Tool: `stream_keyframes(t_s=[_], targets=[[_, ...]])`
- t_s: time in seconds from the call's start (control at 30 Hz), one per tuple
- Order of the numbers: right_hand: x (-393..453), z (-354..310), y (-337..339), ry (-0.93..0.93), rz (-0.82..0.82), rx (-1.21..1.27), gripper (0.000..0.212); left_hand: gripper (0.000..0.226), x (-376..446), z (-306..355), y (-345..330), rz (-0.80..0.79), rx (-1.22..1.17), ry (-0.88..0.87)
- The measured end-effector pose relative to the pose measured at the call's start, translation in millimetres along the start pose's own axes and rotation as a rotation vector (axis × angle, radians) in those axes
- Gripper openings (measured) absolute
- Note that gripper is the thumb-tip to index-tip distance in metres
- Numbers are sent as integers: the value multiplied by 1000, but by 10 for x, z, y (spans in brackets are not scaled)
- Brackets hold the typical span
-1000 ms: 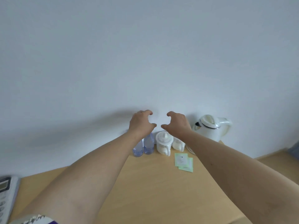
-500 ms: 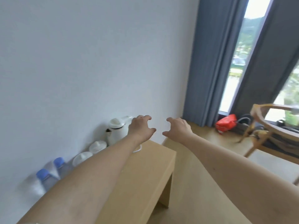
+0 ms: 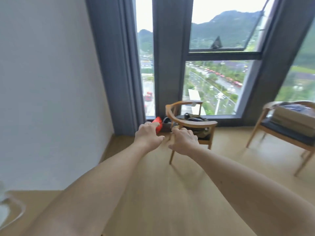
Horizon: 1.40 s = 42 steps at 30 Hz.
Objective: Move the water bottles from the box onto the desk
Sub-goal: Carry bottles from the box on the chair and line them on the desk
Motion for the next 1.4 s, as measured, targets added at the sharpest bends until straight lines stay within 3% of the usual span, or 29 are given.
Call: stream_keyframes(t_s=[0.23,0.57,0.93,1.2,1.4], targets=[[-208,1660,359,-292,20,0,69,62,333,1479,-995,-150,1,-199],[-210,3208,686,-614,130,-11,73,62,951,3044,-2062,-340,-24,-456],[510,4678,1384,-908,268,8,69,66,2306,4733,-3204,-469,-31,-715],[864,5687,1591,-1022,268,62,67,63,2862,5586,-3993,-591,1,-787],[1151,6974,1683,-1036,259,76,67,62,3288,6518,-4777,-587,-5,-804]])
Point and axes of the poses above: each hand's wrist, its own x-axis towards the middle knuckle, its own y-axis out of the back of the hand, z = x × y, the point moved 2 cm from there along x, towards the middle knuckle, and after that the axes turned 10 degrees about y, right-handed, at the moved point
